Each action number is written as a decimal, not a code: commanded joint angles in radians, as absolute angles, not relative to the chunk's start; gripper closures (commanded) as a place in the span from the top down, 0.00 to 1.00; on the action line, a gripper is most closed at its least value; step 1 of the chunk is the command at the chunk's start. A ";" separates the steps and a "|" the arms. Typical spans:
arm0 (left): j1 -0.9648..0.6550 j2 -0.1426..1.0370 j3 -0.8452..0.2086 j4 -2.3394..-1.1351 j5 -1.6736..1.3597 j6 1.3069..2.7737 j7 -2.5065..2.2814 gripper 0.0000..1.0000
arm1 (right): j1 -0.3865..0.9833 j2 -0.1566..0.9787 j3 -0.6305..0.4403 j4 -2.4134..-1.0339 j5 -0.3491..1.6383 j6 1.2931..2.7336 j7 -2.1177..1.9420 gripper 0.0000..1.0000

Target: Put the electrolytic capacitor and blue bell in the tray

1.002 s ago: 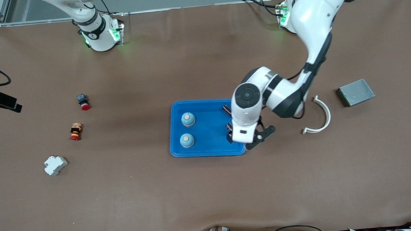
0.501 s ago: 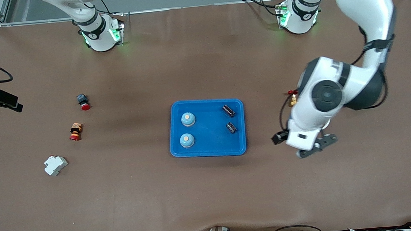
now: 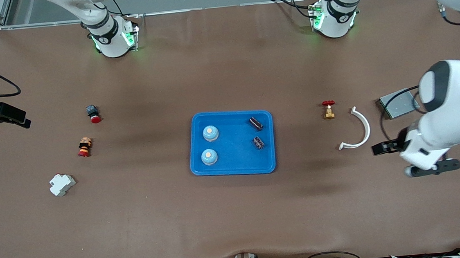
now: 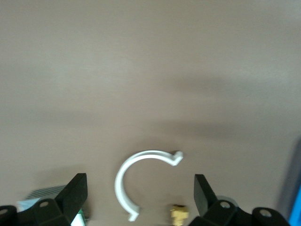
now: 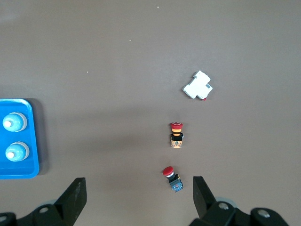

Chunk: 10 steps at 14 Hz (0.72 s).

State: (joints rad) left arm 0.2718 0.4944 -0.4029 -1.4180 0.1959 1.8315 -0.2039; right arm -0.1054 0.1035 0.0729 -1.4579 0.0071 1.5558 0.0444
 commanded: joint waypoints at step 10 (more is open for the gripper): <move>0.045 0.171 -0.075 -1.552 0.011 1.766 -0.009 1.00 | -0.120 0.067 0.087 -1.493 -0.002 1.566 0.031 1.00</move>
